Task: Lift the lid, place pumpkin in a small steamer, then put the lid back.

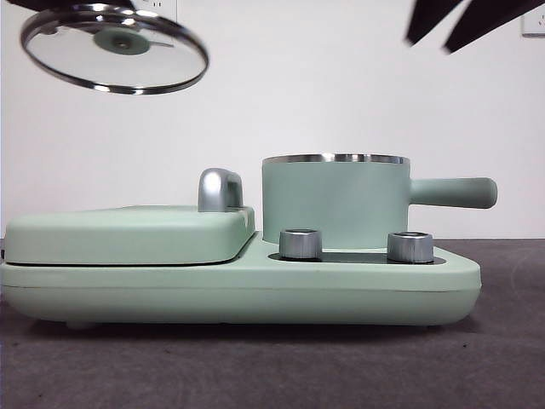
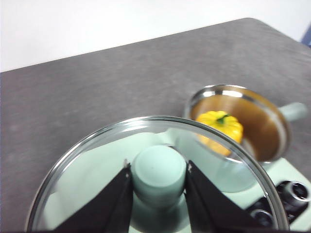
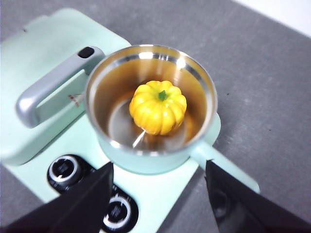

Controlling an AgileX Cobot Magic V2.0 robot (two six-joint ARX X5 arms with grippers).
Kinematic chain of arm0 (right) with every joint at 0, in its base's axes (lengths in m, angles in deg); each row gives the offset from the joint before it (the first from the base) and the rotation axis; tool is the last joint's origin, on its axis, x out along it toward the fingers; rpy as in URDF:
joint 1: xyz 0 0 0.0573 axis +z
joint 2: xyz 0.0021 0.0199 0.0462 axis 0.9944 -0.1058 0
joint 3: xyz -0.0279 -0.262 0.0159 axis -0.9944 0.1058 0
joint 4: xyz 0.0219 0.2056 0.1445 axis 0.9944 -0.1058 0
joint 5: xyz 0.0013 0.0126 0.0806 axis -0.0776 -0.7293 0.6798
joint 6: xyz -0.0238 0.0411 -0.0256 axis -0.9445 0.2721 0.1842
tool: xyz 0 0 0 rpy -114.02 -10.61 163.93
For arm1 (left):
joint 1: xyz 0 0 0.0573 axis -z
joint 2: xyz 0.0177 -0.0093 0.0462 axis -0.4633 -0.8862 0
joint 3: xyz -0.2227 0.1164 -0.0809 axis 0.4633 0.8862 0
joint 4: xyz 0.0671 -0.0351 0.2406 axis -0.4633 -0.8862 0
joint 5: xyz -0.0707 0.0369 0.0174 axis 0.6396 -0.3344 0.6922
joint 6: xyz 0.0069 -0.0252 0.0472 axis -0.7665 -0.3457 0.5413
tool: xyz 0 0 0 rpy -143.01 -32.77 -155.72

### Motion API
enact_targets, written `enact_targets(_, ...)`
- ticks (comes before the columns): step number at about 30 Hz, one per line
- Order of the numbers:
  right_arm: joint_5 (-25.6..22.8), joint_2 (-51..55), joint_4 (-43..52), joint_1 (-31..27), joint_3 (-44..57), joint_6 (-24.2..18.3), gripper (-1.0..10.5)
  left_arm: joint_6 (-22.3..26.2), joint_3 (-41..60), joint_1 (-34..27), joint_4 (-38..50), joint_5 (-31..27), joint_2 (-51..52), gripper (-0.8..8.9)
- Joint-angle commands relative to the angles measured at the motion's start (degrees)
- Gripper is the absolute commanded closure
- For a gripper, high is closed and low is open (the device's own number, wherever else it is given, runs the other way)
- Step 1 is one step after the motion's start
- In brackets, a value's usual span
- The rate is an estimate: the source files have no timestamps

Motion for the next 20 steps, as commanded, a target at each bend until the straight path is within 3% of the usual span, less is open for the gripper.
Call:
enact_targets(1,-0.3,5.6,0.7,0.3,3.9,2.1,6.5,0.2,-0.9,1.8,1.9,0.3,-1.0,8.04)
enact_targets(7,-0.4,17.2,-3.9,0.3,10.1,6.2,6.5,0.1,-0.9,5.9,3.8,0.3,-3.5,8.04)
enact_targets(13,-2.0,22.1,-9.7,0.3,10.5,6.3,6.5,0.3,-0.9,9.7,12.5,0.3,-7.3,8.04)
enact_targets(20,-2.0,23.7,-10.4,0.3,10.5,6.3,6.5,6.4,-0.9,14.4,26.5,-2.1,-15.8,8.04)
